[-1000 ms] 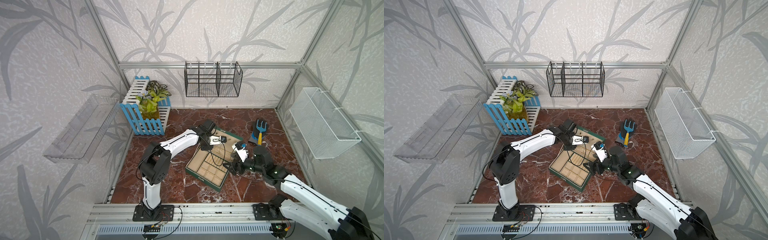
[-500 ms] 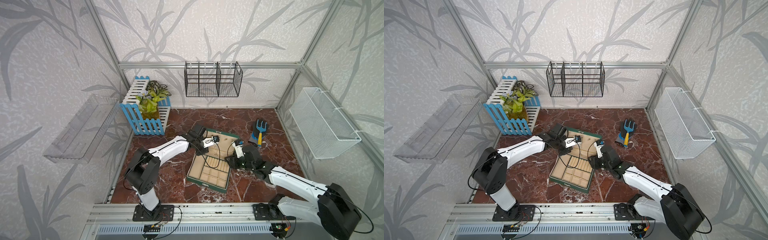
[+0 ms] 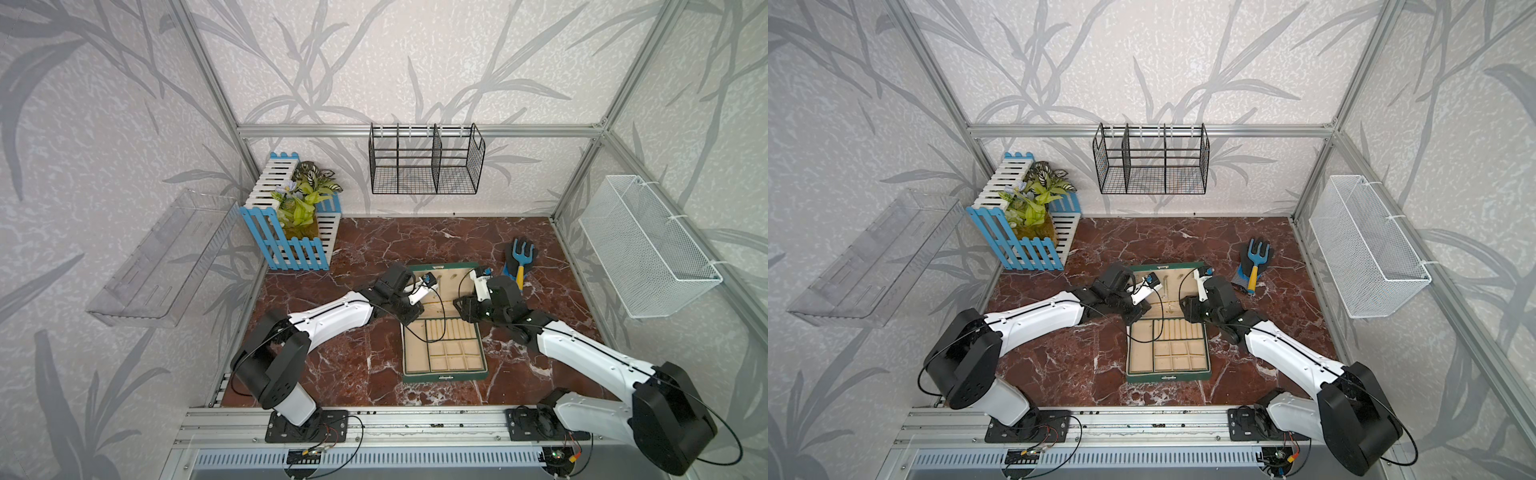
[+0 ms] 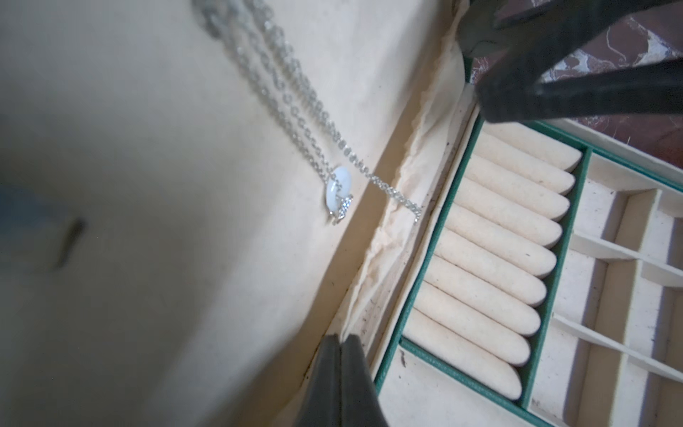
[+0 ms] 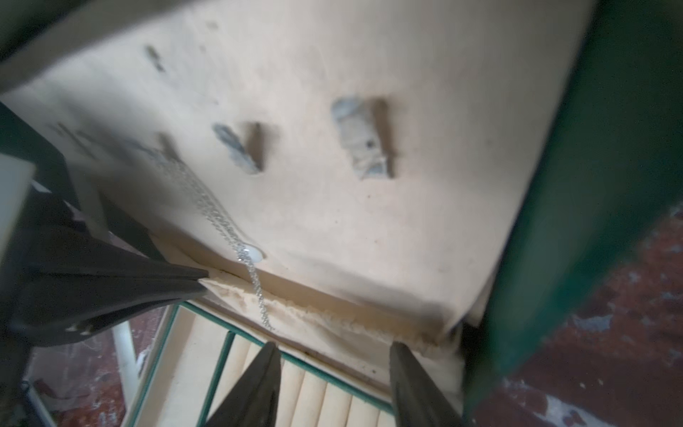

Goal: Put jewelry chain into jewelry box
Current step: Open the storage slot of the jewelry box, then adjust the necklace in the storage slot.

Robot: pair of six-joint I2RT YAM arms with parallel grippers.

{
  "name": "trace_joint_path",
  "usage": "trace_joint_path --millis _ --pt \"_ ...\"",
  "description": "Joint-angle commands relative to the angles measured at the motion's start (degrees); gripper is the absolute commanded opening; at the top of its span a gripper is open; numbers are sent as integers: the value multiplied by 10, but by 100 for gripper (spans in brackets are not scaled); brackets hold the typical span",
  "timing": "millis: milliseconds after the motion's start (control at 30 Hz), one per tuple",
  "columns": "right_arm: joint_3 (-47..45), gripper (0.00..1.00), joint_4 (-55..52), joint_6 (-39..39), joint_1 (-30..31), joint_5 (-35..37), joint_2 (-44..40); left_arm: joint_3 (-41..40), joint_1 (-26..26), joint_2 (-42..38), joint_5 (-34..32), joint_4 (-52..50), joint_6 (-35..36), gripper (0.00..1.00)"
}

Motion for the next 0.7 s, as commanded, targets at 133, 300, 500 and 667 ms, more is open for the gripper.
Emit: trace_joint_path --millis 133,300,500,667 --pt "25 37 6 113 105 64 -14 -36 -2 -37 8 95 -62 1" --pt "53 31 44 163 136 130 61 -37 -6 -28 20 99 -68 1" --pt "83 29 51 167 138 173 98 -36 -8 -16 22 103 -82 1" --pt "96 26 46 167 137 178 118 -37 -10 -12 23 108 -92 1"
